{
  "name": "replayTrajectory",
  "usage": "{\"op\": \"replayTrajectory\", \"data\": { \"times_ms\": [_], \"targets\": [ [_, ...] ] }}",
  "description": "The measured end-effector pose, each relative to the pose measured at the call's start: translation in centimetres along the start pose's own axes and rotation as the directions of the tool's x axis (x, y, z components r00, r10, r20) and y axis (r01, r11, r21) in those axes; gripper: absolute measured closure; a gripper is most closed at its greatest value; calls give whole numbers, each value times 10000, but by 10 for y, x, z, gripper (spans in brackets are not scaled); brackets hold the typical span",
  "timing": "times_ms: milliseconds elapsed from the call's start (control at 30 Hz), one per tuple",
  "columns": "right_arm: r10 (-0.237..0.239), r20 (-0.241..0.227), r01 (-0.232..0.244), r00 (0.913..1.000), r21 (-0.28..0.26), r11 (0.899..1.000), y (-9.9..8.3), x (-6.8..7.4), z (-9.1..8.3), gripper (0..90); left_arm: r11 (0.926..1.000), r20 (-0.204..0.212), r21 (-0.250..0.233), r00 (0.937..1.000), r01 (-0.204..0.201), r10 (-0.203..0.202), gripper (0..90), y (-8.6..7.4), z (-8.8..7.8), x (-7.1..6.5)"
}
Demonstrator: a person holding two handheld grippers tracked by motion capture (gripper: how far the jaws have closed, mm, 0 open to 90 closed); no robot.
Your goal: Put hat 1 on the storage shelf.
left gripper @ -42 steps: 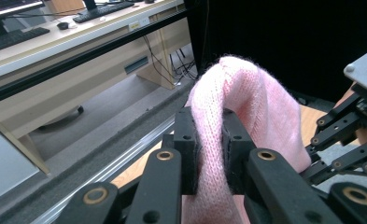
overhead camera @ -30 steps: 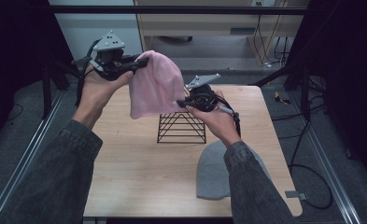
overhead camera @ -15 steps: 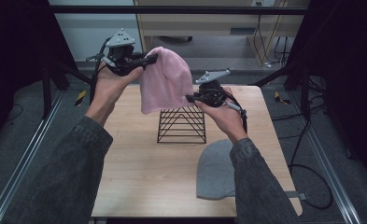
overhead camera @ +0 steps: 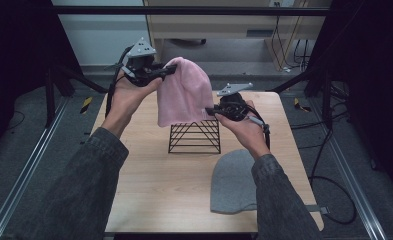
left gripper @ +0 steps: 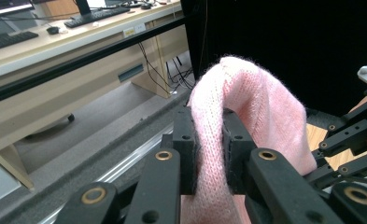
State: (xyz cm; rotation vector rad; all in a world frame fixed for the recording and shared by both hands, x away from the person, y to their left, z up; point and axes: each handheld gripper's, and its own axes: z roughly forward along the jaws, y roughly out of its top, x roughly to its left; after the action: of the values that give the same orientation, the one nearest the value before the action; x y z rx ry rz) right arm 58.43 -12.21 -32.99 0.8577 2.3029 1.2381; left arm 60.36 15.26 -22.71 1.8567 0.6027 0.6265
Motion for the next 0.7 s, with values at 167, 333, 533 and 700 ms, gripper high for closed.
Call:
{"op": "replayTrajectory", "data": {
  "times_ms": [167, 333, 533, 700],
  "targets": [
    [126, 74, -126, 9999, 12, 9999, -11, -2, 1, 803, 9999, 64, 145, 10000, 5, -6, 788, -6, 7, -3],
    [248, 135, -248, 9996, 9, 9997, -21, -2, 4, 802, 9994, 107, 300, 9998, -148, 145, 787, -9, 12, -9],
    [345, 137, -347, 9993, 104, 9993, -31, 0, 5, 801, 9994, 255, 347, 9997, -23, 15, 783, -16, 14, -14],
    [419, 138, -422, 9990, 244, 9988, -37, -1, 7, 804, 9991, 468, 419, 9988, 95, -115, 782, -20, 15, -19]
  ]
}}
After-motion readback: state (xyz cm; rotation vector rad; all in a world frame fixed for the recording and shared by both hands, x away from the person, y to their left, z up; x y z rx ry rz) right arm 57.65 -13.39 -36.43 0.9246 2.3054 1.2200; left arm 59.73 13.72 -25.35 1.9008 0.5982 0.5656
